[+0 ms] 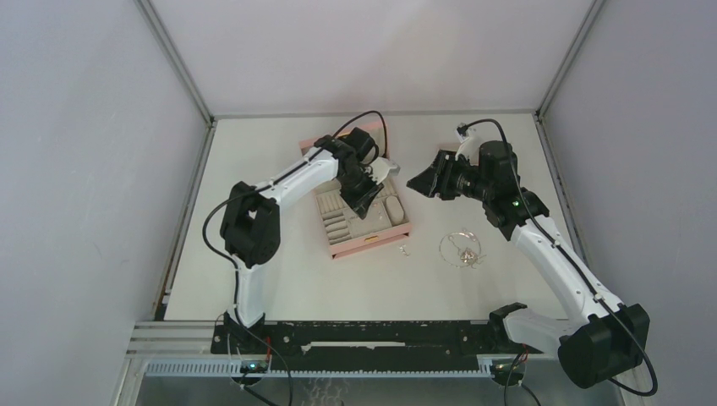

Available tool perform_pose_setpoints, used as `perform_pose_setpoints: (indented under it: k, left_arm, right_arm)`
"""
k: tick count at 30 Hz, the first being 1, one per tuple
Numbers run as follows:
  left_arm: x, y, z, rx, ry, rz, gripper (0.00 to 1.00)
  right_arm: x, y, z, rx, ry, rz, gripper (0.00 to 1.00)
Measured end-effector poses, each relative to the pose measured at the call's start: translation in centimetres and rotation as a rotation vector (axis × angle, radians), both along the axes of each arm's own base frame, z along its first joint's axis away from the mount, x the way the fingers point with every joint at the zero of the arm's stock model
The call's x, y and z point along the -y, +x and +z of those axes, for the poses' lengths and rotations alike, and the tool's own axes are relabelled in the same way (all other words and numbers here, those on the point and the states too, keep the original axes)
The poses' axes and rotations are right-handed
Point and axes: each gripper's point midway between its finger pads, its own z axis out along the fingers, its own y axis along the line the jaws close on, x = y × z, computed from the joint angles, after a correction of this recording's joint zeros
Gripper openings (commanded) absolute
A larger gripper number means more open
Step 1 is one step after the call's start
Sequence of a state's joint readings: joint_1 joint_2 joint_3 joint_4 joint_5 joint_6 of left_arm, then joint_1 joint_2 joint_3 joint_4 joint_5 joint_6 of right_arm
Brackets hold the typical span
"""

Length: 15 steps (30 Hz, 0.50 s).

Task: Organize the mixed jewelry
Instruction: Place the jewelry in the jewelry box.

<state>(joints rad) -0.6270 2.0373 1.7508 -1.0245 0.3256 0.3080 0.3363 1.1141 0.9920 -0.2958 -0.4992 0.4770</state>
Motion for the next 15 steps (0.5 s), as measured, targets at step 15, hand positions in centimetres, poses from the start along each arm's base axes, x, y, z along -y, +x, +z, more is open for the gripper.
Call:
perform_pose_setpoints:
  k: [15]
  left_arm:
    - [0.27,0.42,0.24,0.031,0.005,0.017,0.38]
  right_arm:
    - [-0.25,-0.22,0.04,-0.001,0.003,0.012,0.54]
